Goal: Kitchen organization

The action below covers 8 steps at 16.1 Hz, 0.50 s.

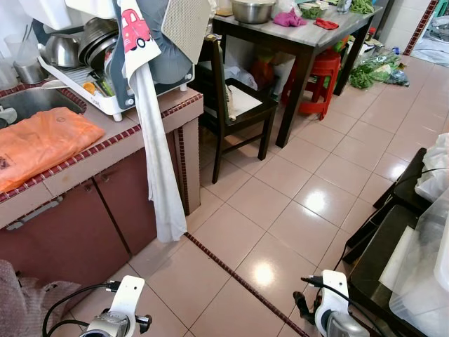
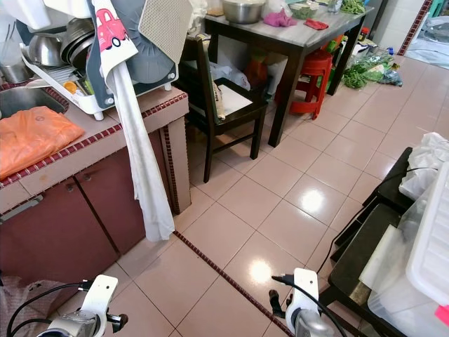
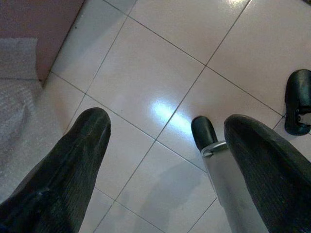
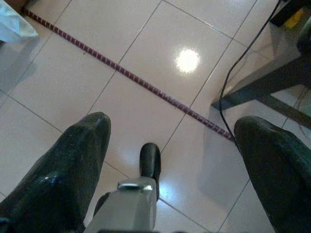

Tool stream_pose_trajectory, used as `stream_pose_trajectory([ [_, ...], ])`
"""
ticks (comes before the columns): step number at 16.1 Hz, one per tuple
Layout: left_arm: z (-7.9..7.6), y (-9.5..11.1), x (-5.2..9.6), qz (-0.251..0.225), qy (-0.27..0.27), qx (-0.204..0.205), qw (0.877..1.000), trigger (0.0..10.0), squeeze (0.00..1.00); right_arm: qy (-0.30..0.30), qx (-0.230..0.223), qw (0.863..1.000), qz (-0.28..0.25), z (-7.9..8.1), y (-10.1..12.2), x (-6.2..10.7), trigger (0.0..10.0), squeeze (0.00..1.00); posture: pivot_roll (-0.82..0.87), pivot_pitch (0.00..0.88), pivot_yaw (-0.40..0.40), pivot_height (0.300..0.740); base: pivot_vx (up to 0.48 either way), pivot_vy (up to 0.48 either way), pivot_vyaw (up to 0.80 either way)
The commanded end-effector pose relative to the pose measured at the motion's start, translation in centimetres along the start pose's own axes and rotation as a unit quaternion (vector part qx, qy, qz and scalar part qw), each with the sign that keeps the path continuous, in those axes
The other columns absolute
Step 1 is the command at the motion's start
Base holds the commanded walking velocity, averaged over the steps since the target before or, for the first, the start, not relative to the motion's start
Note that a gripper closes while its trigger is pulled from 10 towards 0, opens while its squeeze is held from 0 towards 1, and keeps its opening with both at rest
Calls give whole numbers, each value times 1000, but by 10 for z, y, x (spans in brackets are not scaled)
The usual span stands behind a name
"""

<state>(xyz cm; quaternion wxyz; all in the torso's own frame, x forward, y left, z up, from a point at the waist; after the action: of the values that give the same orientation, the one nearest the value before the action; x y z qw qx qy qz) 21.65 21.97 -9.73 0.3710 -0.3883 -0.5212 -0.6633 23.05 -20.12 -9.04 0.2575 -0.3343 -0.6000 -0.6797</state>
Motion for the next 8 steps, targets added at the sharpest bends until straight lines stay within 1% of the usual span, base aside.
stream_pose_trajectory([
  [1,4,-2,0,2,4,2,1000,10000,0,-3,-10,1000,14,0,-7,1,10000,0,1,36,-28,740,0,0,0],
  [3,4,-5,0,5,7,5,1000,10000,0,-9,-38,999,21,-2,-11,1,10000,0,-1,35,-26,740,0,0,0],
  [4,4,-6,0,5,8,5,1000,10000,0,-9,-44,999,24,-3,-13,2,10000,0,1,34,-27,740,0,0,0],
  [8,6,-14,0,12,13,8,1000,10000,0,-16,-42,998,35,-6,-23,4,10000,0,2,35,-24,740,0,0,0],
])
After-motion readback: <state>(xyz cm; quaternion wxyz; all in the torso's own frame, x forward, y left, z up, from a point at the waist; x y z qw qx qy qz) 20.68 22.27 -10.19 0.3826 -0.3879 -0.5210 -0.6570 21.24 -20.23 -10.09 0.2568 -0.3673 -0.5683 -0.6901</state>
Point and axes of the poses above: a point about 5 cm out from each wrist's last joint towards the gripper, its own x axis pointing back from the gripper into the wrist, its own y axis along the axis of the wrist's last joint, z = x × y, the point moved 3 cm from there along -x, pointing out of the wrist towards the gripper, and after that the axes turned 1 degree about x, right-handed, at the moved point
